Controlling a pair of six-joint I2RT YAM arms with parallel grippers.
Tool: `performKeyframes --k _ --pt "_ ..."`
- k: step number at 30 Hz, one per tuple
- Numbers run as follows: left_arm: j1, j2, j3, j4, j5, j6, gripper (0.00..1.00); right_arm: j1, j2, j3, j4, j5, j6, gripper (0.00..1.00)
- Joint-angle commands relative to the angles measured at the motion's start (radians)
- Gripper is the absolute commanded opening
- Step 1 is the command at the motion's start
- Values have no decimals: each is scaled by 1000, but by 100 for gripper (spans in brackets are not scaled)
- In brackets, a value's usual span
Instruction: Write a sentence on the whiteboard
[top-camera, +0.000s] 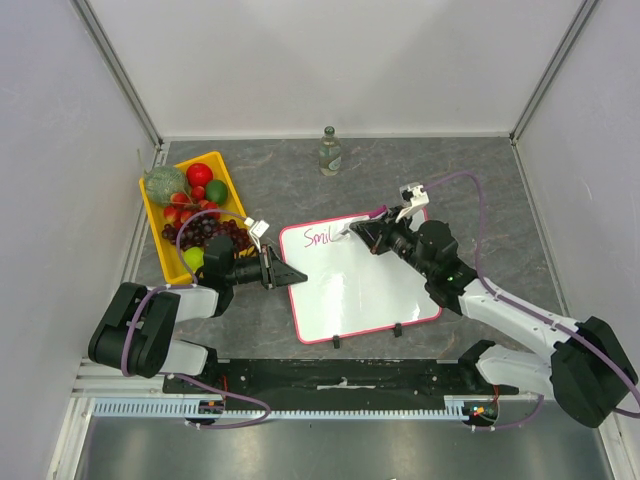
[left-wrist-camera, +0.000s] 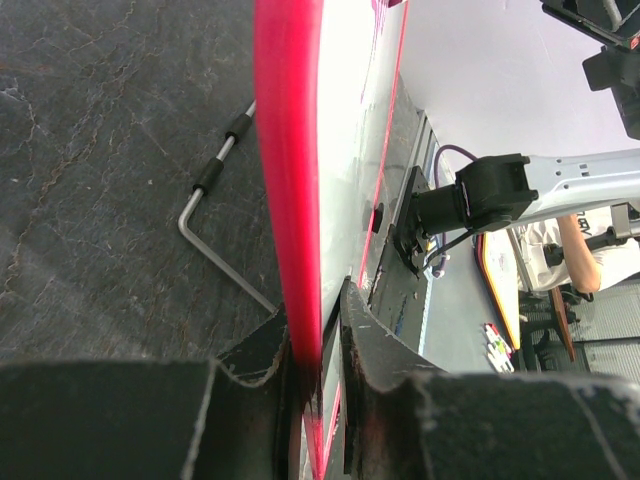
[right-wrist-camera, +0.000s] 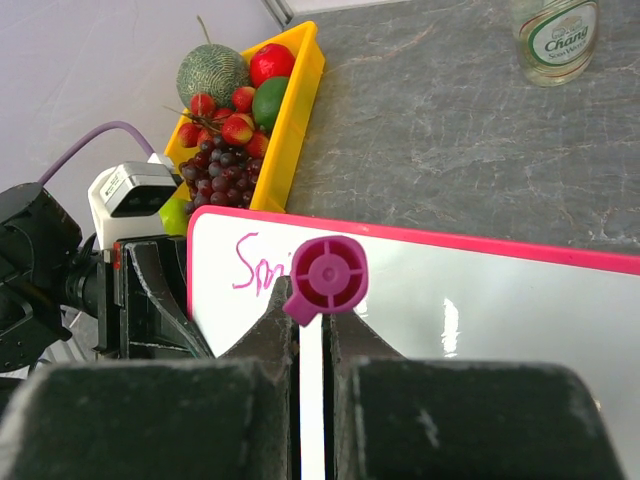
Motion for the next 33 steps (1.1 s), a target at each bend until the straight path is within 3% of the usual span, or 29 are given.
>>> performKeyframes --k 1,19,33 --pt "-12 20 -7 -67 -49 115 2 -2 -23 2 -21 36 -27 0" --pt "-12 23 -6 -65 -49 116 2 -4 -52 48 30 22 10 0" --pt "-12 21 -7 -65 -47 116 2 -4 21 46 20 62 -9 0"
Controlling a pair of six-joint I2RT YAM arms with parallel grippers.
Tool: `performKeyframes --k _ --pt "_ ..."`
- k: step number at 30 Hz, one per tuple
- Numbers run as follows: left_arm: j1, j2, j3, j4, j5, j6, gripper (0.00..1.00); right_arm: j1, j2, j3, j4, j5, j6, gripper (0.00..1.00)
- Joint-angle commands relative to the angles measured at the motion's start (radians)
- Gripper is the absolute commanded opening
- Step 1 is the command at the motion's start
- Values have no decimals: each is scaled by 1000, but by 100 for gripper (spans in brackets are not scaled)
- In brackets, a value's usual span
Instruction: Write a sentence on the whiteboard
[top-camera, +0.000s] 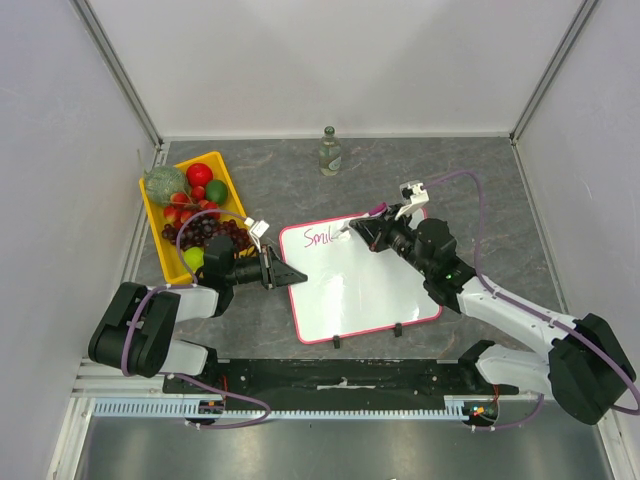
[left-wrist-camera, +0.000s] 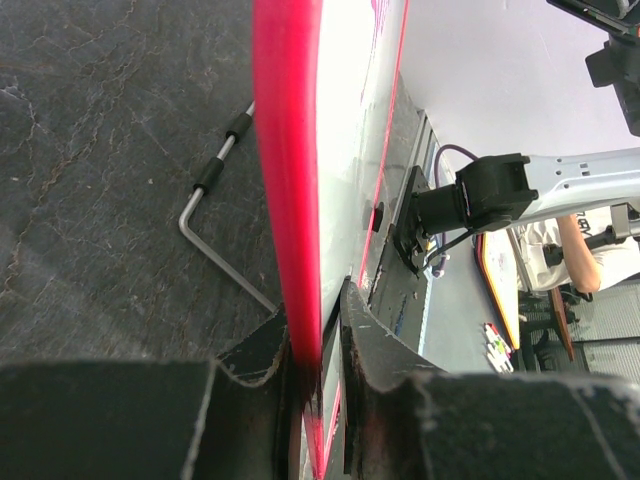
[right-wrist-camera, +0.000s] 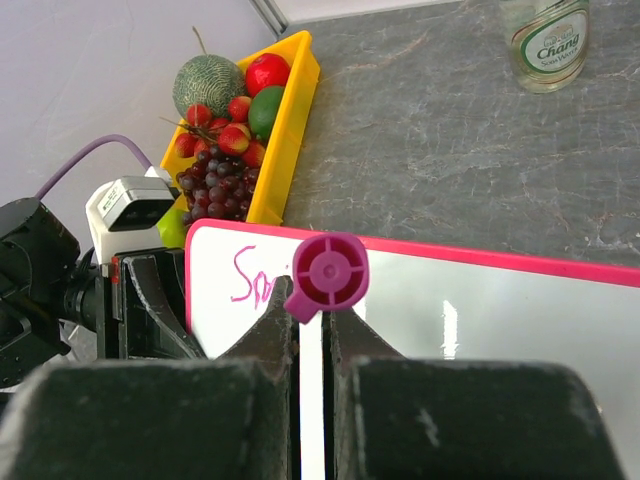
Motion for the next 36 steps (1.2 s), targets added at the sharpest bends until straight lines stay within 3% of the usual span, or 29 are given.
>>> performKeyframes --k 1,18,36 --pt "-12 19 -7 -65 -47 116 2 -5 7 29 17 38 -17 0" --pt "-10 20 -7 -63 -46 116 2 -13 -31 30 -41 135 -37 0" --pt "-12 20 -7 -62 -44 115 2 -13 17 42 -1 46 -6 0"
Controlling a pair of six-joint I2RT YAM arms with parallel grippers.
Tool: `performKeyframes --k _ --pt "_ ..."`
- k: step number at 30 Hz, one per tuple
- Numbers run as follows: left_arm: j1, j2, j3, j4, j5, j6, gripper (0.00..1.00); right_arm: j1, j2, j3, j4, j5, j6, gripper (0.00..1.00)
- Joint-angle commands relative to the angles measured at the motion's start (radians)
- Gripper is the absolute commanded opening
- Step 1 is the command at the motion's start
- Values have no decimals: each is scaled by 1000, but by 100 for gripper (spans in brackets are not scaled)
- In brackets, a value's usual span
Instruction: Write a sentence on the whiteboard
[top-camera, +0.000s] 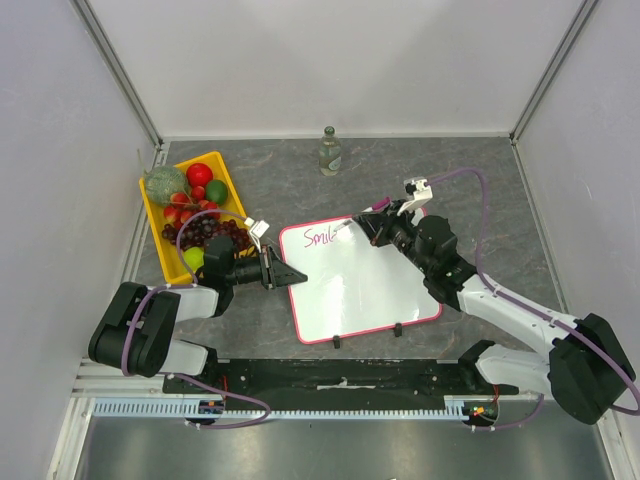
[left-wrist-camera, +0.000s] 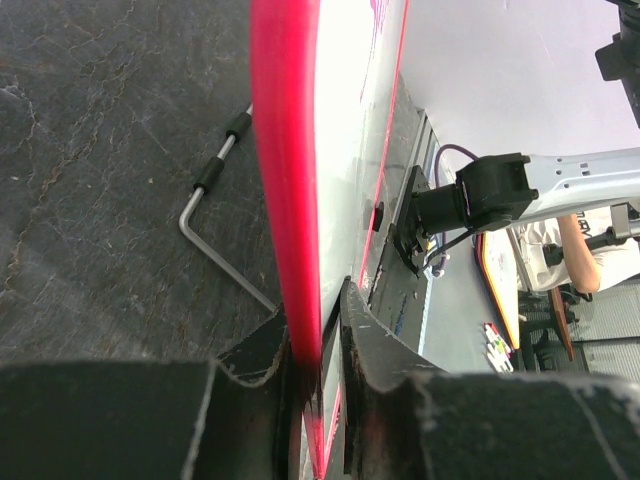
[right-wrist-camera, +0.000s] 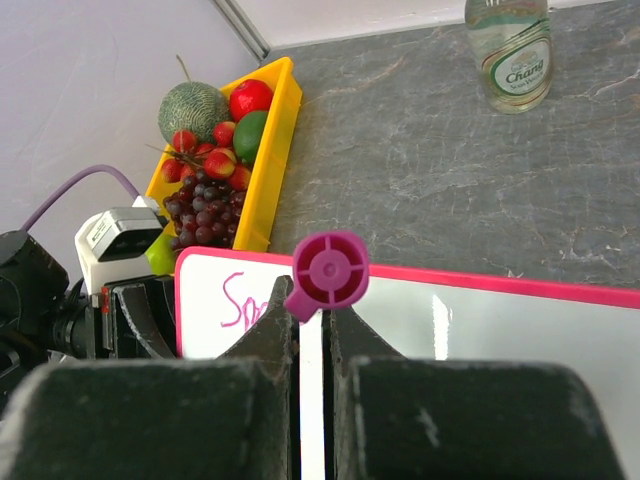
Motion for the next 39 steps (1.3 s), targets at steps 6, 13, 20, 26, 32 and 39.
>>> performKeyframes --k 6,13,20,26,32,39 --pt "-12 20 -7 -62 -43 115 2 -6 8 -10 -5 -43 -9 0" --pt "-12 20 -7 -62 -46 115 2 -8 -3 -42 -26 -56 -17 0" --pt "-12 20 -7 -62 -46 115 2 -6 -24 -65 -36 -30 -19 0" --pt "-12 22 -7 -62 -46 115 2 -10 -38 -51 -53 2 -23 0" --pt "-12 20 -7 -62 -46 115 2 -11 -58 -34 -54 29 -13 0" --pt "-10 20 -7 -62 -46 115 2 -13 -76 -14 -46 4 1 0"
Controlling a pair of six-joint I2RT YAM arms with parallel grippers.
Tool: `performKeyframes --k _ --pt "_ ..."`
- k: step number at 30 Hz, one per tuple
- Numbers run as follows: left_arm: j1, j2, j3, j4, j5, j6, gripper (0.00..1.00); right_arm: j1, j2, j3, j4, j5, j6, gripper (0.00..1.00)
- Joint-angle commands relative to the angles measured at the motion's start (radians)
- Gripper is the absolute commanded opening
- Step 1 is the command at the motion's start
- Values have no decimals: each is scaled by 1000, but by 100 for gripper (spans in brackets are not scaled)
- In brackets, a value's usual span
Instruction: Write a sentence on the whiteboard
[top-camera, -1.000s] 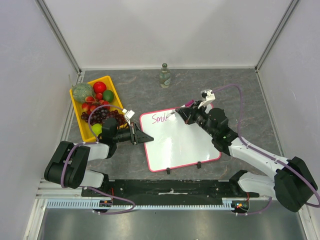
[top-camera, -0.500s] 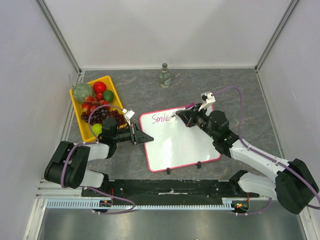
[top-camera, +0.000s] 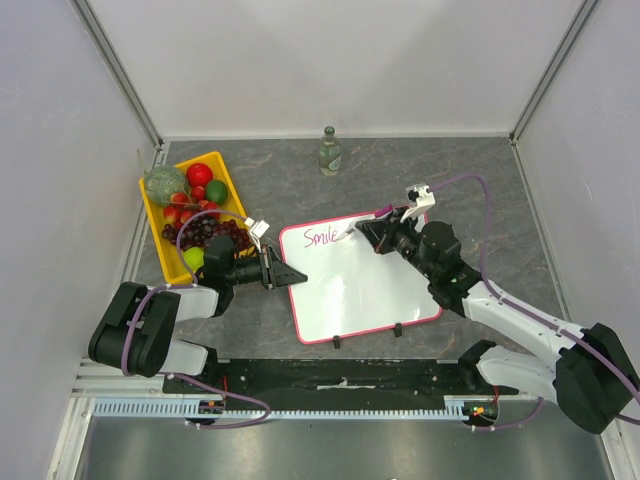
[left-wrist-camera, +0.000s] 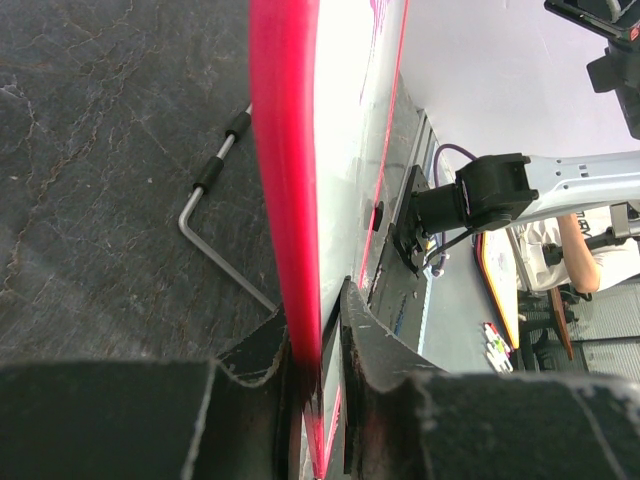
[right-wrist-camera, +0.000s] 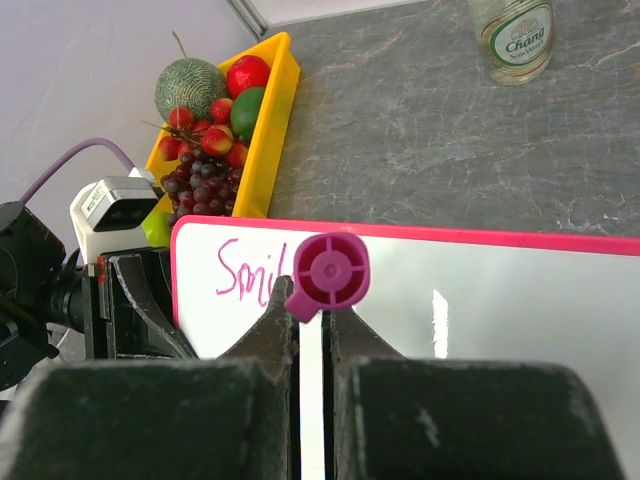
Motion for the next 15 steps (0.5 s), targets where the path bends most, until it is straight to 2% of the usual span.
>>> performKeyframes --k 1,15 --pt "-12 21 -7 -61 -47 115 2 -13 -24 34 -5 18 2 0" --pt "-12 20 -7 -61 -47 114 2 -11 -38 36 -19 37 -15 0"
